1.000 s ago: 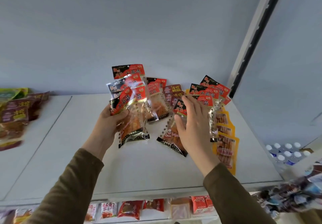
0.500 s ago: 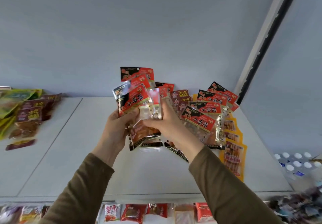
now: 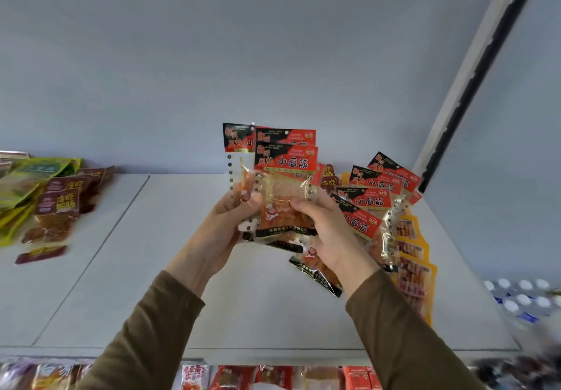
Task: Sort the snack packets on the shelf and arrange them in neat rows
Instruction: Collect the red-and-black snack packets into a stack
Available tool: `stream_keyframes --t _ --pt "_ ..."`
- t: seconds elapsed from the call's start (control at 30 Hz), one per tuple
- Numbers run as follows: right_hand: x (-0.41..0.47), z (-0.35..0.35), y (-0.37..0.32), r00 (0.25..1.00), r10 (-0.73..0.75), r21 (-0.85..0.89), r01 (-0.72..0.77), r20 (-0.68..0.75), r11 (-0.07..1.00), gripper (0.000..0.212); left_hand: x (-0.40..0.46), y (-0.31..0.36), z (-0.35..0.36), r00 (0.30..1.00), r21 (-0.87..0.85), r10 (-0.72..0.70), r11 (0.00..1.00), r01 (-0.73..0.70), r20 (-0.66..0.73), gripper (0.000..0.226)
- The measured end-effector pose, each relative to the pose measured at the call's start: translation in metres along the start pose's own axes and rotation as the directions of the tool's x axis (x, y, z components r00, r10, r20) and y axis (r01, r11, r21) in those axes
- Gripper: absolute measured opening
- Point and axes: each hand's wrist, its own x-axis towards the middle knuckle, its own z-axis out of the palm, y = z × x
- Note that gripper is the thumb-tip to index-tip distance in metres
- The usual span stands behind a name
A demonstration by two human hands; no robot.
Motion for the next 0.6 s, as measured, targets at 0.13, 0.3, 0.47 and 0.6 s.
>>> stream_keyframes --t 0.13,0.3,0.47,0.6 --pt "0.004 0.001 -0.001 0.991 -0.131 -0.039 0.131 -0.002 0.991 0.032 -0.001 -0.003 0.002 0.998 0.09 -0.029 0.996 0.025 0.049 0.06" --pt "0.006 0.02 0.005 0.985 -0.174 -0.085 0.175 0.021 0.981 0.043 0.001 -0.01 0.014 0.999 0.044 -0.02 0.999 0.022 -0.034 0.061" --pt "0.007 0.043 0.01 0.996 -0.023 -0.088 0.031 0.087 0.996 0.047 -0.001 -0.022 0.0 0.991 -0.023 -0.083 0.996 0.082 -0.102 0.061" --pt "0.01 0.055 0.008 0.955 0.164 -0.199 -0.115 0.247 0.973 0.084 -0.006 -0.032 -0.029 0.983 -0.137 -0.146 0.982 0.13 -0.112 0.056"
